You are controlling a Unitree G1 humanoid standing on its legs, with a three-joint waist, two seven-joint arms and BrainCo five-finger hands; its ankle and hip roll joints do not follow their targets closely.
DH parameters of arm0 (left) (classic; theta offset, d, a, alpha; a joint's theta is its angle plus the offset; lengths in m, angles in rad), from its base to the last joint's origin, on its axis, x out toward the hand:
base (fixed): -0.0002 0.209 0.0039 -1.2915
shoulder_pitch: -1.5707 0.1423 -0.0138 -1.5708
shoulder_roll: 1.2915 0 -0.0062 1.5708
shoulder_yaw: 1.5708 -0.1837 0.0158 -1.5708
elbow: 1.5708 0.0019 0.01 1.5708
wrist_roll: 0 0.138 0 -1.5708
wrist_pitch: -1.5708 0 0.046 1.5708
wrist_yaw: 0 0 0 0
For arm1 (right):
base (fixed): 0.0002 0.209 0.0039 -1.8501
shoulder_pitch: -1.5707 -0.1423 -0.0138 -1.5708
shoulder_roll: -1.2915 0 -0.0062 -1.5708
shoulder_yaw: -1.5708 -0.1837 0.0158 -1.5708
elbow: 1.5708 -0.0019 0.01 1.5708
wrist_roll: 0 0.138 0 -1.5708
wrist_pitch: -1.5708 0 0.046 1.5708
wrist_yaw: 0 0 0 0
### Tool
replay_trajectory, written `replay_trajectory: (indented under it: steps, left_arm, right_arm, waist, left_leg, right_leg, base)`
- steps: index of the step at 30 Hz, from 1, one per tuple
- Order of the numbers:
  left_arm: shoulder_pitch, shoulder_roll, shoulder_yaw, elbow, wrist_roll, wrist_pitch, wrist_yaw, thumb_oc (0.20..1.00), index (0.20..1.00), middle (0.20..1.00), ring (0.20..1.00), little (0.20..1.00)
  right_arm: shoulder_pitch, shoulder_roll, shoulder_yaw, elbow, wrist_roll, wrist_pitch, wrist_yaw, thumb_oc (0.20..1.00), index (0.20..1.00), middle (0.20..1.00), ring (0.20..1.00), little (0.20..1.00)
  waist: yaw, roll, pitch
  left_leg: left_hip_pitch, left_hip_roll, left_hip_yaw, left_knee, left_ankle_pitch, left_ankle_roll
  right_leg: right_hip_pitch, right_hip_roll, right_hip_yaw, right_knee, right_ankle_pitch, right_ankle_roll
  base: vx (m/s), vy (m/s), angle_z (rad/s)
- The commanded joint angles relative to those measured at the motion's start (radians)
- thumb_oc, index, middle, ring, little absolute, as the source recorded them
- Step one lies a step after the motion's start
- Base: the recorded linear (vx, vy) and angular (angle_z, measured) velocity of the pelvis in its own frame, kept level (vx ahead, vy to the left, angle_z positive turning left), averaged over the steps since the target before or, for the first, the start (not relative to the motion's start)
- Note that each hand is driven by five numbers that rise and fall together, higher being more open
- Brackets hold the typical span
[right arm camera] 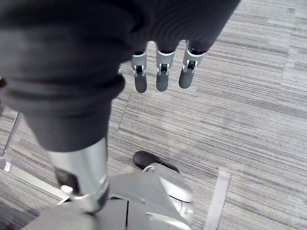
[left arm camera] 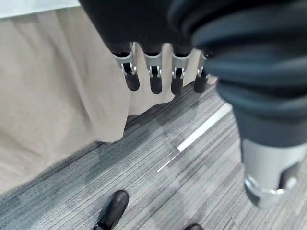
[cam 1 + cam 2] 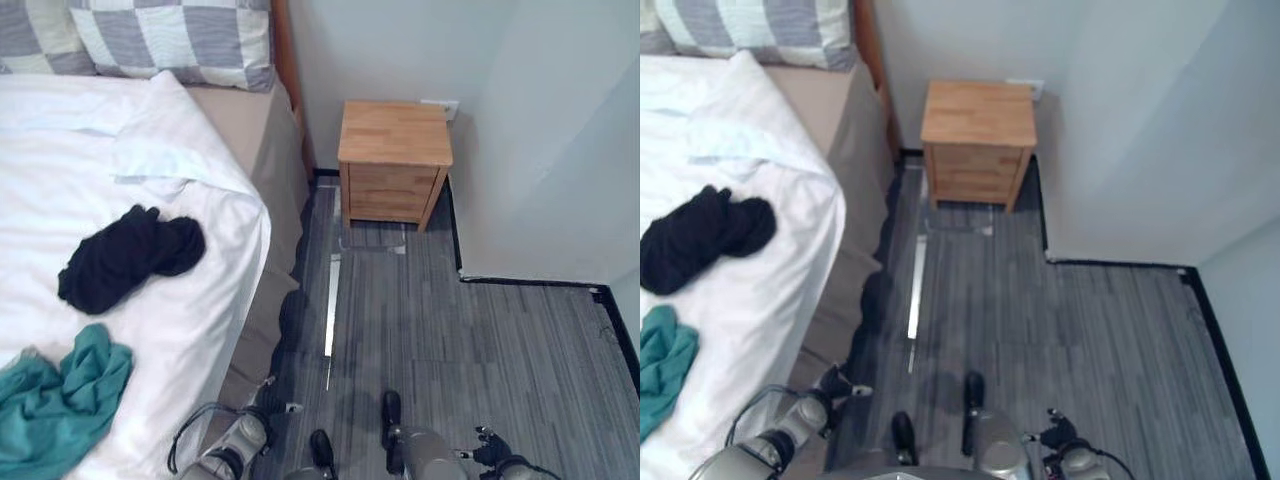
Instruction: Tidy up the quilt and then pick up the clothes from the bed and put them into the laundry hamper.
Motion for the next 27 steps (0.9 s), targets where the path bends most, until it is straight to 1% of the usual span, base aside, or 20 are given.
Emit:
replay_trajectory:
  steps: [1,2,4,5,7,8,9,11,12,14,15,17,18,19,20,23,24,25,26,27]
  left_arm:
    - [-0.028,0.034,0.0,-0.052,-0.011,-0.004,0.023,1.0,1.0,1.0,1.0,1.0]
    - [-0.023,0.031,0.002,-0.054,-0.025,-0.005,0.035,1.0,1.0,1.0,1.0,1.0]
    - [-0.018,0.028,0.007,-0.05,-0.027,-0.008,0.037,1.0,1.0,1.0,1.0,1.0]
    - [-0.007,0.019,0.015,-0.051,-0.028,-0.012,0.037,1.0,1.0,1.0,1.0,1.0]
    - [0.0,0.008,0.015,-0.054,-0.027,-0.019,0.037,1.0,1.0,1.0,1.0,1.0]
    - [-0.002,0.007,0.012,-0.053,-0.023,-0.021,0.036,1.0,1.0,1.0,1.0,1.0]
    - [-0.001,0.005,0.013,-0.048,-0.004,-0.017,0.026,1.0,1.0,1.0,1.0,1.0]
    - [0.018,0.002,0.02,-0.042,0.001,-0.008,0.018,1.0,1.0,1.0,1.0,1.0]
    - [0.019,0.002,0.02,-0.042,0.001,-0.008,0.018,1.0,1.0,1.0,1.0,1.0]
    - [0.04,0.002,0.031,-0.04,-0.001,-0.007,0.015,1.0,1.0,1.0,1.0,1.0]
    - [0.041,0.005,0.034,-0.039,-0.003,-0.007,0.015,1.0,1.0,1.0,1.0,1.0]
    - [0.043,0.006,0.047,-0.051,-0.013,-0.006,0.02,1.0,1.0,1.0,1.0,1.0]
    - [0.043,0.006,0.047,-0.051,-0.013,-0.006,0.02,1.0,1.0,1.0,1.0,1.0]
    - [0.037,0.015,0.049,-0.062,-0.028,-0.005,0.028,1.0,1.0,1.0,1.0,1.0]
    - [0.041,0.021,0.055,-0.07,-0.041,-0.007,0.032,1.0,1.0,1.0,1.0,1.0]
    - [0.037,0.026,0.055,-0.069,-0.05,-0.011,0.032,1.0,1.0,1.0,1.0,1.0]
    - [0.03,0.034,0.048,-0.069,-0.06,-0.019,0.032,1.0,1.0,1.0,1.0,1.0]
    - [0.015,0.038,0.039,-0.062,-0.056,-0.025,0.034,1.0,1.0,1.0,1.0,1.0]
    - [-0.011,0.043,0.027,-0.048,-0.042,-0.035,0.035,1.0,1.0,1.0,1.0,1.0]
    - [-0.011,0.043,0.027,-0.048,-0.042,-0.035,0.035,1.0,1.0,1.0,1.0,1.0]
  right_arm:
    - [-0.046,-0.013,0.029,-0.034,-0.001,-0.024,-0.003,1.0,1.0,1.0,1.0,1.0]
    - [-0.057,-0.016,0.038,-0.041,-0.005,-0.017,-0.004,1.0,1.0,1.0,1.0,1.0]
    - [-0.065,-0.014,0.049,-0.04,-0.012,-0.016,-0.002,1.0,1.0,1.0,1.0,1.0]
    - [-0.067,-0.017,0.056,-0.053,-0.02,-0.018,0.001,1.0,1.0,1.0,1.0,1.0]
    - [-0.071,-0.022,0.058,-0.049,-0.028,-0.026,-0.001,1.0,1.0,1.0,1.0,1.0]
    - [-0.072,-0.025,0.057,-0.047,-0.03,-0.028,-0.005,1.0,1.0,1.0,1.0,1.0]
    - [-0.069,-0.028,0.043,-0.036,-0.034,-0.028,-0.01,1.0,1.0,1.0,1.0,1.0]
    - [-0.057,-0.017,0.033,-0.026,-0.026,-0.027,-0.005,1.0,1.0,1.0,1.0,1.0]
    - [-0.057,-0.017,0.033,-0.026,-0.026,-0.027,-0.005,1.0,1.0,1.0,1.0,1.0]
    - [-0.046,-0.003,0.025,-0.013,-0.024,-0.026,-0.001,1.0,1.0,1.0,1.0,1.0]
    - [-0.044,0.004,0.02,-0.013,-0.019,-0.026,0.002,1.0,1.0,1.0,1.0,1.0]
    - [-0.049,0.008,0.015,-0.032,-0.025,-0.021,0.008,1.0,1.0,1.0,1.0,1.0]
    - [-0.049,0.008,0.015,-0.032,-0.025,-0.021,0.008,1.0,1.0,1.0,1.0,1.0]
    - [-0.066,0.009,0.018,-0.045,-0.032,-0.018,0.005,1.0,1.0,1.0,1.0,1.0]
    - [-0.069,0.011,0.013,-0.063,-0.028,-0.018,0.0,1.0,1.0,1.0,1.0,1.0]
    - [-0.072,0.007,0.008,-0.07,-0.018,-0.019,-0.003,1.0,1.0,1.0,1.0,1.0]
    - [-0.082,-0.001,0.005,-0.074,0.007,-0.02,-0.001,1.0,1.0,1.0,1.0,1.0]
    - [-0.09,-0.009,0.007,-0.076,0.015,-0.024,-0.002,1.0,1.0,1.0,1.0,1.0]
    - [-0.088,-0.024,0.0,-0.09,0.024,-0.028,0.003,1.0,1.0,1.0,1.0,1.0]
    - [-0.089,-0.024,0.0,-0.09,0.024,-0.027,0.003,1.0,1.0,1.0,1.0,1.0]
  waist:
    - [0.06,-0.058,0.027]
    - [0.089,-0.083,0.045]
    - [0.103,-0.09,0.043]
    - [0.132,-0.085,0.032]
    - [0.152,-0.064,0.016]
    - [0.153,-0.052,0.006]
    - [0.144,-0.034,-0.006]
    - [0.139,-0.027,-0.024]
    - [0.139,-0.027,-0.024]
    - [0.147,-0.038,-0.042]
    - [0.147,-0.041,-0.033]
    - [0.135,-0.043,0.0]
    - [0.135,-0.043,0.0]
    - [0.131,-0.019,0.028]
    - [0.127,-0.013,0.042]
    - [0.125,-0.015,0.042]
    - [0.122,-0.027,0.04]
    - [0.116,-0.035,0.04]
    - [0.095,-0.041,0.045]
    - [0.096,-0.042,0.043]
  left_leg:
    - [-0.06,0.035,-0.009,0.505,0.167,-0.026]
    - [-0.176,0.024,-0.023,0.594,0.135,0.0]
    - [-0.203,0.01,-0.022,0.558,0.115,0.007]
    - [-0.226,-0.019,-0.019,0.385,0.099,0.017]
    - [-0.211,-0.034,-0.001,0.105,0.108,0.021]
    - [-0.214,-0.029,0.038,0.009,0.139,0.011]
    - [-0.211,0.007,0.21,-0.09,0.196,-0.001]
    - [-0.151,-0.005,0.264,-0.147,0.19,0.025]
    - [-0.15,-0.006,0.264,-0.149,0.191,0.025]
    - [-0.117,-0.041,0.229,-0.162,0.162,0.061]
    - [-0.09,-0.052,0.23,-0.16,0.139,0.079]
    - [-0.032,-0.07,0.222,-0.153,0.099,0.114]
    - [-0.032,-0.07,0.222,-0.153,0.099,0.114]
    - [0.031,-0.051,0.18,-0.176,0.084,0.128]
    - [0.072,-0.053,0.133,-0.192,0.077,0.125]
    - [0.085,-0.053,0.101,-0.197,0.07,0.115]
    - [0.1,-0.062,0.041,-0.197,0.048,0.094]
    - [0.103,-0.066,-0.005,-0.192,0.035,0.083]
    - [0.119,-0.062,-0.087,-0.198,0.014,0.057]
    - [0.116,-0.063,-0.086,-0.198,0.015,0.057]
  right_leg:
    - [0.01,-0.027,0.077,-0.007,0.045,0.042]
    - [0.06,-0.034,0.113,-0.034,0.032,0.034]
    - [0.081,-0.038,0.135,-0.054,0.027,0.042]
    - [0.121,-0.038,0.173,-0.086,0.02,0.059]
    - [0.16,-0.034,0.178,-0.117,0.004,0.082]
    - [0.17,-0.028,0.168,-0.119,-0.007,0.085]
    - [0.217,-0.016,0.144,-0.119,-0.039,0.087]
    - [0.242,-0.004,0.135,-0.086,-0.062,0.094]
    - [0.242,-0.004,0.135,-0.085,-0.063,0.094]
    - [0.223,-0.014,0.128,0.077,-0.07,0.12]
    - [0.181,-0.028,0.122,0.209,-0.025,0.159]
    - [0.081,-0.082,0.121,0.439,0.122,0.223]
    - [0.081,-0.082,0.121,0.439,0.122,0.223]
    - [-0.033,-0.078,0.125,0.622,0.149,0.208]
    - [-0.104,-0.087,0.113,0.611,0.099,0.186]
    - [-0.114,-0.093,0.107,0.516,0.084,0.176]
    - [-0.092,-0.124,0.123,0.255,0.064,0.166]
    - [-0.083,-0.136,0.172,0.1,0.072,0.167]
    - [-0.092,-0.162,0.38,-0.054,0.13,0.204]
    - [-0.094,-0.162,0.382,-0.055,0.132,0.205]
  base:
    - [0.45,-0.207,-0.12]
    - [0.35,-0.11,-0.41]
    - [0.42,0.064,-0.77]
    - [0.61,0.203,-0.81]
    - [0.53,0.188,-0.64]
    - [0.6,0.165,-0.49]
    - [0.45,0.114,-0.3]
    - [0.5,0.117,0.36]
    - [0.54,0.124,0.41]
    - [0.38,0.112,-0.01]
    - [0.29,0.146,-0.07]
    - [0.23,0.117,0.06]
    - [0.37,0.085,0.28]
    - [0.48,0.004,0.51]
    - [0.48,0.003,0.66]
    - [0.31,-0.148,1.03]
    - [0.45,-0.321,1.26]
    - [0.73,-0.546,1.16]
    - [0.44,-0.359,0.95]
    - [0.45,-0.377,1.98]
